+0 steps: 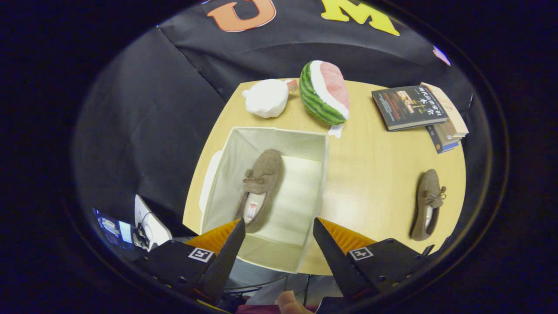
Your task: Open the storage box then place both shoes into the box .Put the left shoe in first, then the right shoe, with the right side of both shoes facing outward in a uniform manner.
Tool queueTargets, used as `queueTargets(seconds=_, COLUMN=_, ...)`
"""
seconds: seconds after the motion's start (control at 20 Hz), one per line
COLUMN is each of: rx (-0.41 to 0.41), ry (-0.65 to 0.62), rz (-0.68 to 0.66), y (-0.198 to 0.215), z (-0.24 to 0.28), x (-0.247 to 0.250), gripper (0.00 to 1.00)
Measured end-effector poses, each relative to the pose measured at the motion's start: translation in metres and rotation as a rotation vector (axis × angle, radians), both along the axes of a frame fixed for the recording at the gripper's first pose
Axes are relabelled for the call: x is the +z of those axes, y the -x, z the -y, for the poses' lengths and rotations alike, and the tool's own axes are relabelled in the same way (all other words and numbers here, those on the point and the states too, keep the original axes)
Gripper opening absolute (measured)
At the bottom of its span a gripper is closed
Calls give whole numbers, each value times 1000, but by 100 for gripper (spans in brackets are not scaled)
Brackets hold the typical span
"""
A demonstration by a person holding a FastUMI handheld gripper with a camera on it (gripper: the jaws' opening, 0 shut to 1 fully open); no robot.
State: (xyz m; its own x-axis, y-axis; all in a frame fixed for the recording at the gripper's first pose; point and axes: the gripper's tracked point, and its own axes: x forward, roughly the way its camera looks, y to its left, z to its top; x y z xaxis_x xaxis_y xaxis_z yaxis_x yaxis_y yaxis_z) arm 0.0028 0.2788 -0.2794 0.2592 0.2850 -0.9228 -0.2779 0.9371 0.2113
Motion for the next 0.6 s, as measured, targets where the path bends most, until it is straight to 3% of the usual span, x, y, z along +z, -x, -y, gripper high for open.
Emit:
queueTargets(seconds=0.25, rx=-33, ry=34, rz=12, y=-14, z=123, x=-12, gripper=96)
queueTargets(seconds=0.6, rx=-130, ry=149, rz=-25, y=-23, z=295, x=-82, gripper=97)
